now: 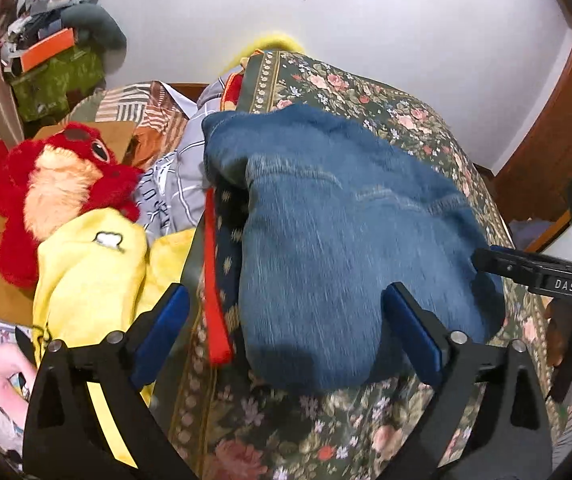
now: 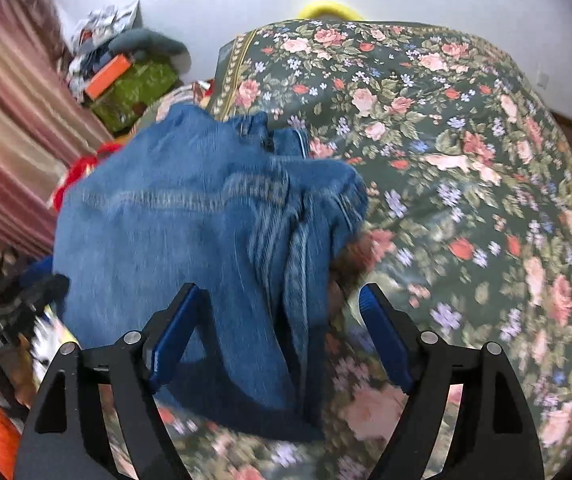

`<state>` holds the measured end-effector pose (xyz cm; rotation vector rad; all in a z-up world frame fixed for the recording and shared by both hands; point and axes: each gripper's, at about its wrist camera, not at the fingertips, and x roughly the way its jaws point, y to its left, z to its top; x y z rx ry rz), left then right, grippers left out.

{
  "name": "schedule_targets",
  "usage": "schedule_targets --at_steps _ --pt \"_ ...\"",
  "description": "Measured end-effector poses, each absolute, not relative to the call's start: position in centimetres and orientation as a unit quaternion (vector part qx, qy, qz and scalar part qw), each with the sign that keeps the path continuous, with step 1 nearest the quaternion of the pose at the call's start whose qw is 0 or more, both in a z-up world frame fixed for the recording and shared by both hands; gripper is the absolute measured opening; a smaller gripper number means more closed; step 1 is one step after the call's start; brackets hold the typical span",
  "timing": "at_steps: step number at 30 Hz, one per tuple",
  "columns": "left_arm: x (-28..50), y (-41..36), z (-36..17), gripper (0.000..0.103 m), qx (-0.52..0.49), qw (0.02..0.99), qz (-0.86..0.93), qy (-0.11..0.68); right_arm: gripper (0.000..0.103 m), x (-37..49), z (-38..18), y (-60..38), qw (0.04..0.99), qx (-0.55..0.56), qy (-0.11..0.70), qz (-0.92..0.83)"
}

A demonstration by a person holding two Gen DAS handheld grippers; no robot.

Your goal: Fold large clothes

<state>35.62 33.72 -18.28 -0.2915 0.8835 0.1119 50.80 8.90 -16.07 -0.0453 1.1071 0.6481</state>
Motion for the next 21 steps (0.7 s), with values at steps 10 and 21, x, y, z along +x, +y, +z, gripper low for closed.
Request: schedule_targets --at_steps 10,21 --pt "31.2 31.9 -16.9 0.098 -0.12 0.888 0.092 0.434 0.079 43.6 -11.9 7.8 0.821 -0.097 0.45 0.339" --pt "22.5 25.9 -5.4 0.098 -0.076 0.949 0.084 0.293 0.079 36.1 -0.6 4.5 0.87 -0.031 0.304 0.387"
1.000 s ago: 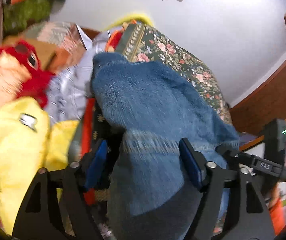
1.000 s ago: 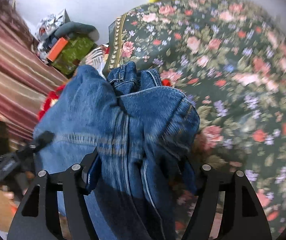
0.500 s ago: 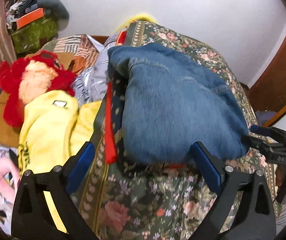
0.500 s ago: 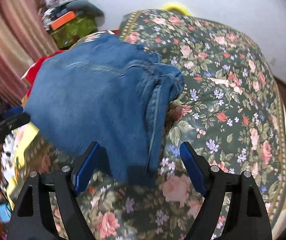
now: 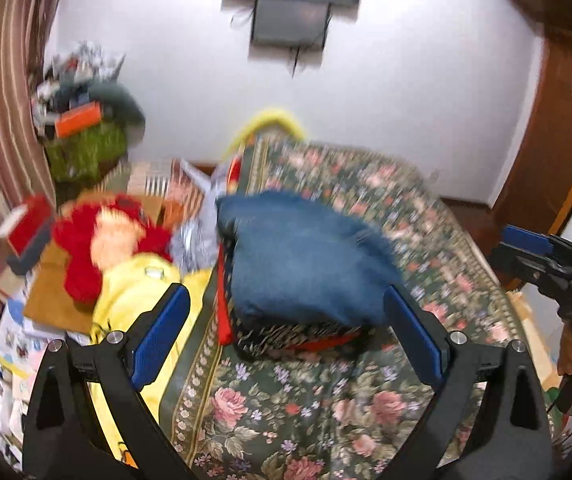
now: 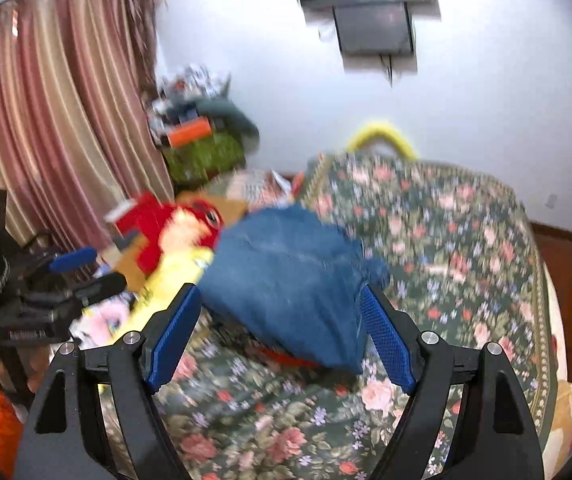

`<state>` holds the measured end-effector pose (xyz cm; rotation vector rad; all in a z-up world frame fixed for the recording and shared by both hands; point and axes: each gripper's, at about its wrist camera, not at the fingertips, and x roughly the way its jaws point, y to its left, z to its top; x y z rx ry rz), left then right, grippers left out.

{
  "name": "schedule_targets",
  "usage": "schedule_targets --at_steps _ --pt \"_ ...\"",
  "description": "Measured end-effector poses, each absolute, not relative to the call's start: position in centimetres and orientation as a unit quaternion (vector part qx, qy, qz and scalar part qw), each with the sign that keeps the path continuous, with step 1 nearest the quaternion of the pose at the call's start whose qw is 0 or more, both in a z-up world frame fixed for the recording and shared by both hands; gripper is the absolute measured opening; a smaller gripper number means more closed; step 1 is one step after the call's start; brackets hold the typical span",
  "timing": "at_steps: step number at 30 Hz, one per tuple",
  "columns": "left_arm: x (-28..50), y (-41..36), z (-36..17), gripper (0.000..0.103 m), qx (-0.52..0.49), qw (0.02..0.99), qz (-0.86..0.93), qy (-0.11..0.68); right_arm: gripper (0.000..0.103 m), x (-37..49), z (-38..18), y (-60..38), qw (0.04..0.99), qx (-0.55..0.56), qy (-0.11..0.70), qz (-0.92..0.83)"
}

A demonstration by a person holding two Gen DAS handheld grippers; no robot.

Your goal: Fold large clothes

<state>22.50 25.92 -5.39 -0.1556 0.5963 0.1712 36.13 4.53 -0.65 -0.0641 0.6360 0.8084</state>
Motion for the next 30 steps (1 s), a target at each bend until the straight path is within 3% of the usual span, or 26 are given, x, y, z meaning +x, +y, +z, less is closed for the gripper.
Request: schedule_targets --at_steps 8,17,22,25,30 --pt "14.7 19.2 0.6 0.098 -0.013 0.982 0.09 0.163 0.079 29.4 5.1 1.0 0.899 0.003 0.181 0.398" --pt "8.1 15.4 2.8 0.098 -0.012 0.993 0.095 0.072 0.08 22.7 6.6 -1.7 0.915 0.03 0.087 0.392" --pt "6.5 14.8 2.7 0.099 -0.02 0.993 0.105 0.058 0.088 21.4 6.3 -2.0 0.922 0.032 0.069 0.379" --pt "5.9 14.7 2.5 0.102 -0.022 0.991 0.118 0.052 0.103 20.9 6.2 -2.3 0.931 0.029 0.051 0.361" --pt "5.4 14.8 2.4 0.103 -0.036 0.991 0.12 0.048 0.103 20.7 6.3 -2.3 0.934 0.027 0.047 0.354"
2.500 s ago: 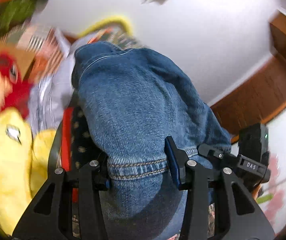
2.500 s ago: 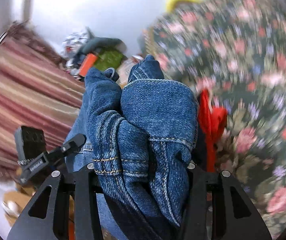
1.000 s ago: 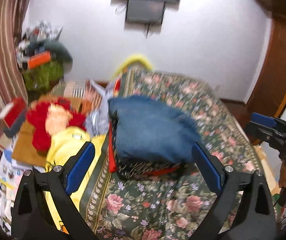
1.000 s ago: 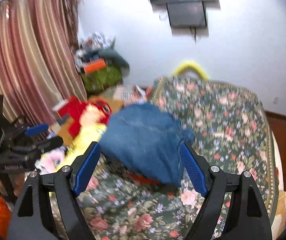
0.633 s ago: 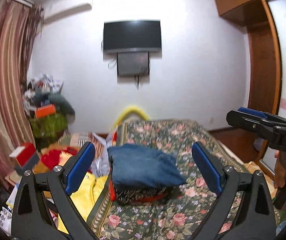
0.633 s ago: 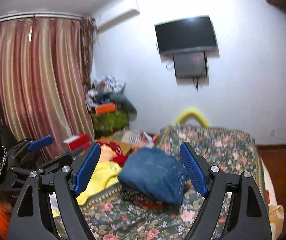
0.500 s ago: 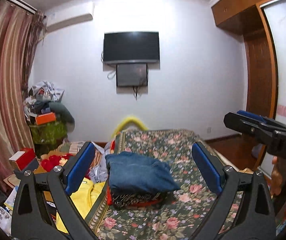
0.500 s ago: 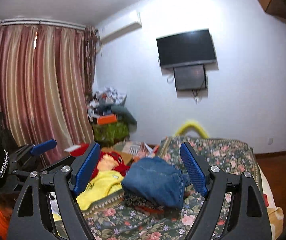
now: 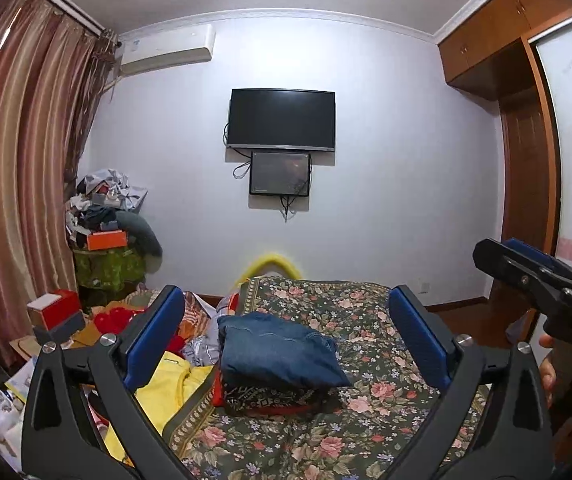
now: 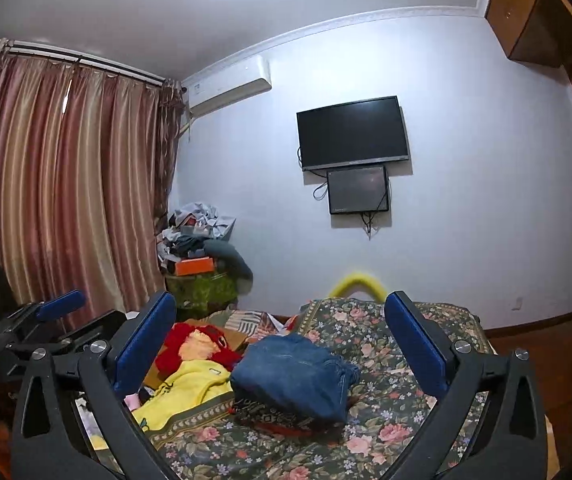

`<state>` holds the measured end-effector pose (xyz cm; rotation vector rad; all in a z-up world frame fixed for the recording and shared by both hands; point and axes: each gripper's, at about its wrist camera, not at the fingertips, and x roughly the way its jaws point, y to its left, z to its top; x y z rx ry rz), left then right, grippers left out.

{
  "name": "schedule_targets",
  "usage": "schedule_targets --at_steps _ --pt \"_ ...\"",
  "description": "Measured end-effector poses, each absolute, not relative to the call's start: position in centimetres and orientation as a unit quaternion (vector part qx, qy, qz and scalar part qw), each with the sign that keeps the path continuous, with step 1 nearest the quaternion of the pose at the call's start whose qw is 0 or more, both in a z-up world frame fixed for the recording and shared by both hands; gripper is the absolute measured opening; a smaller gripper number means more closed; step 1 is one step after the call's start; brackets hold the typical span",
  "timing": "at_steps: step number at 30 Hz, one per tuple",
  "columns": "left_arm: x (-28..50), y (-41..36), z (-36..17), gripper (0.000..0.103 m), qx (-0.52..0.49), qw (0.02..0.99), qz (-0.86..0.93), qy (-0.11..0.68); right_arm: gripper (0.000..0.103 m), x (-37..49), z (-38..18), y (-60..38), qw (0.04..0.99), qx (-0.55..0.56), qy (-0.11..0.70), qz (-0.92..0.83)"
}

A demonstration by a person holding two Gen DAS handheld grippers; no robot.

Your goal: Fold large clothes

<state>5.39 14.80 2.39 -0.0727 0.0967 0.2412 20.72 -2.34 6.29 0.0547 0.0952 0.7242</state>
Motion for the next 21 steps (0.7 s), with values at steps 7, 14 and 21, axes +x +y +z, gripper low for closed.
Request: schedule_targets --at_steps 7,14,21 --pt "5.01 14.38 2.08 0.103 -0.042 0.99 0.121 0.051 0.103 20.17 5.91 -2.52 0.935 0.019 0.046 0.35" --pt "4.97 14.27 2.02 0.103 -0.041 0.99 0.122 0.052 0.103 19.87 5.83 -2.69 0.936 0.014 0.047 0.349" --pt "5.05 14.12 1.81 0.103 -0.046 0.99 0.124 0.055 0.103 19.91 5.54 -2.92 0.935 0.015 0.054 0.35"
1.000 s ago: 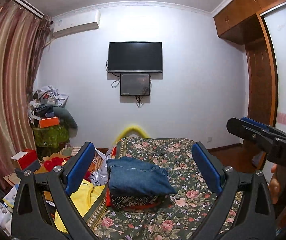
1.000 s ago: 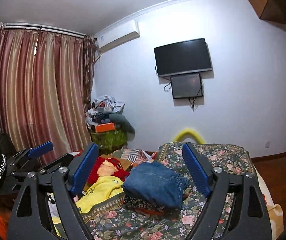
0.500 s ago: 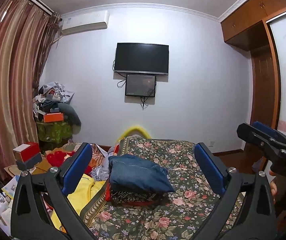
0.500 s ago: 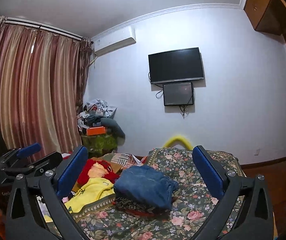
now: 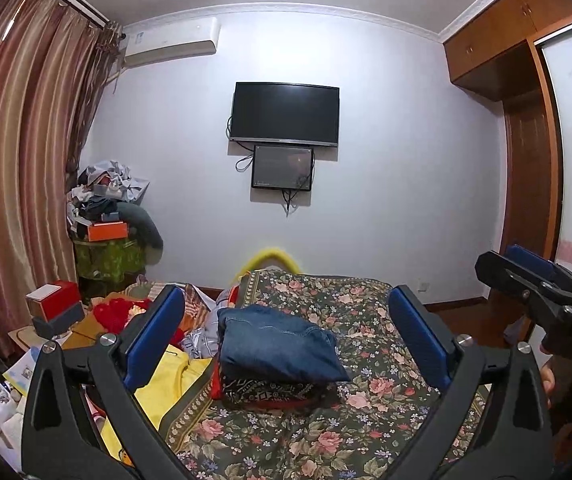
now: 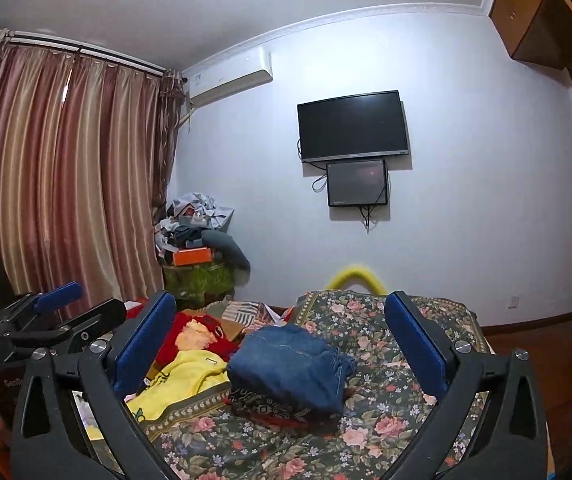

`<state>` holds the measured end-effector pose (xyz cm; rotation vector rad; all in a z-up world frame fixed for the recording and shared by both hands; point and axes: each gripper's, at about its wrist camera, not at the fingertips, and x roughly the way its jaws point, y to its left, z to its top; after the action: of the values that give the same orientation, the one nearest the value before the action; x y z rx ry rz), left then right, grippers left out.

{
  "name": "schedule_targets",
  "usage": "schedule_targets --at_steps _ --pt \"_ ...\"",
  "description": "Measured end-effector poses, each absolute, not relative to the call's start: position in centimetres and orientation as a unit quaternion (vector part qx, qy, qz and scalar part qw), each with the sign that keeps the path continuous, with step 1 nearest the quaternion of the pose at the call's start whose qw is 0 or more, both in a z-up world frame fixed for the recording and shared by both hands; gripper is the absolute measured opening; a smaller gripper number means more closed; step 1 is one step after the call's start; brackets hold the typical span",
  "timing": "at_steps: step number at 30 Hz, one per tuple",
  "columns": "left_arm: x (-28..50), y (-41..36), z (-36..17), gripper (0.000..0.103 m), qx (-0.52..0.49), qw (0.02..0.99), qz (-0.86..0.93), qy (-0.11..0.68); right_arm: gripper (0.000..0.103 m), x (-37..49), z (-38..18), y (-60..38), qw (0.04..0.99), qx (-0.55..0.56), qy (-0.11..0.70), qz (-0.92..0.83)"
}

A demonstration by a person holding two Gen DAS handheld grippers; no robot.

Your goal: Fold large clothes

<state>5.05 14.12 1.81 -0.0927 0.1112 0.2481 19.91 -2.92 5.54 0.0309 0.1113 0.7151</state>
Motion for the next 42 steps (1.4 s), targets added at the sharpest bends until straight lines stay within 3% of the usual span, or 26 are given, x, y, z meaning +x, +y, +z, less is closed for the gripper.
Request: schedule_targets --at_steps 42 --pt "5.83 14.42 1.24 0.103 -0.053 0.99 0.109 0.068 0.103 20.24 5.28 -3.44 0.934 0.021 0.071 0.349"
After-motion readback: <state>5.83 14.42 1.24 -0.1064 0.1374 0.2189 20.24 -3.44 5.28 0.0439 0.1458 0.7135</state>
